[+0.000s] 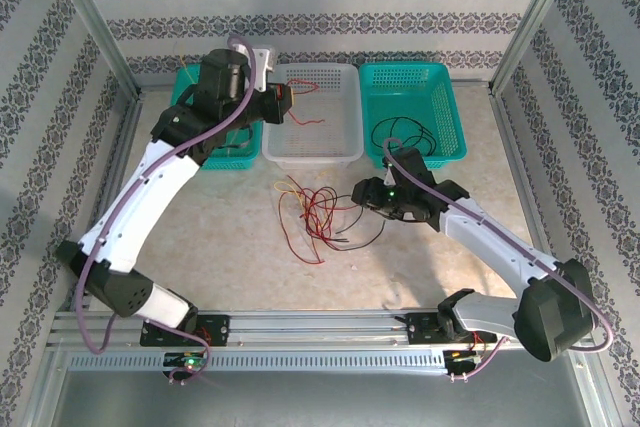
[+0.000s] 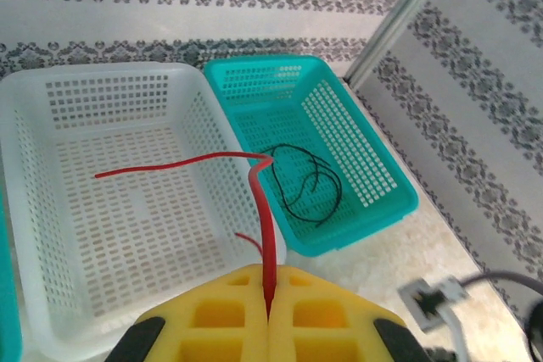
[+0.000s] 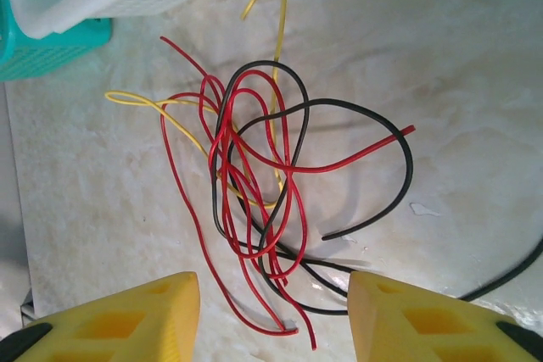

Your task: Untangle the cables

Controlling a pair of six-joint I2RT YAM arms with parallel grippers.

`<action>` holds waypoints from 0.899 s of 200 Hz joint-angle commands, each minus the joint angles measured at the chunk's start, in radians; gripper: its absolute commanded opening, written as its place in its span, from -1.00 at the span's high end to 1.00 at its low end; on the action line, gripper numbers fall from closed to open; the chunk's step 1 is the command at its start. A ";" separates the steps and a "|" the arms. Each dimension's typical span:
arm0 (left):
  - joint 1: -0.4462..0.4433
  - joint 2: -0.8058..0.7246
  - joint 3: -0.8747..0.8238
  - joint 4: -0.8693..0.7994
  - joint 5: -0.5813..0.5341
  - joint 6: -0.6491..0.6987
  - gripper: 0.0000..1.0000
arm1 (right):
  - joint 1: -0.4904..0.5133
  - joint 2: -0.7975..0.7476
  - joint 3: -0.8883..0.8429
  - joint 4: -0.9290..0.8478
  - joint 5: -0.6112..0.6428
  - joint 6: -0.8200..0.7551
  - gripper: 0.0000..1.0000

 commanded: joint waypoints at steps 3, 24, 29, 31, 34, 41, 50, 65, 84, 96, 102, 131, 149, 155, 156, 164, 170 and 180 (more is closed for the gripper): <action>0.037 0.067 0.058 0.098 0.036 -0.028 1.00 | -0.009 -0.025 -0.008 -0.062 0.034 -0.031 0.01; 0.055 0.130 0.082 0.133 0.041 -0.025 1.00 | -0.011 -0.032 -0.002 -0.071 0.040 -0.034 0.01; 0.061 0.149 0.087 0.139 0.043 -0.024 0.98 | -0.012 -0.032 0.000 -0.071 0.040 -0.034 0.01; 0.063 0.157 0.089 0.140 0.044 -0.025 0.98 | -0.012 -0.032 0.001 -0.071 0.040 -0.034 0.01; 0.066 0.168 0.094 0.141 0.045 -0.026 0.98 | -0.012 -0.032 0.003 -0.071 0.041 -0.035 0.01; 0.076 0.195 0.102 0.143 0.064 -0.034 0.98 | -0.012 -0.032 0.006 -0.072 0.042 -0.034 0.02; 0.085 0.230 0.110 0.152 0.109 -0.038 0.98 | -0.012 -0.029 0.011 -0.074 0.042 -0.036 0.02; 0.091 0.269 0.107 0.164 0.128 -0.041 0.66 | -0.013 -0.028 0.019 -0.080 0.042 -0.040 0.02; 0.093 0.293 0.085 0.180 0.138 -0.050 0.03 | -0.012 -0.029 0.027 -0.091 0.041 -0.047 0.02; 0.095 0.287 0.056 0.201 0.164 -0.054 -0.10 | -0.013 -0.029 0.036 -0.103 0.044 -0.055 0.02; 0.094 0.275 0.033 0.220 0.170 -0.058 -0.19 | -0.014 -0.029 0.038 -0.106 0.045 -0.057 0.02; 0.094 0.208 -0.052 0.244 0.149 -0.063 -0.34 | -0.013 -0.020 0.043 -0.105 0.045 -0.063 0.02; 0.093 0.150 -0.113 0.239 0.134 -0.059 -0.56 | -0.011 -0.009 0.043 -0.094 0.043 -0.059 0.01; 0.093 0.127 -0.140 0.242 0.133 -0.058 -0.57 | -0.011 -0.004 0.043 -0.090 0.042 -0.058 0.01; 0.093 0.122 -0.142 0.243 0.134 -0.058 -0.57 | -0.011 -0.003 0.043 -0.090 0.042 -0.058 0.01; 0.090 0.088 -0.187 0.246 0.134 -0.058 -0.56 | -0.008 0.003 0.045 -0.085 0.042 -0.057 0.01; 0.090 0.060 -0.224 0.251 0.134 -0.061 -0.55 | -0.005 0.009 0.044 -0.081 0.043 -0.057 0.02; 0.088 0.010 -0.292 0.258 0.134 -0.070 -0.51 | -0.002 0.017 0.046 -0.076 0.045 -0.057 0.02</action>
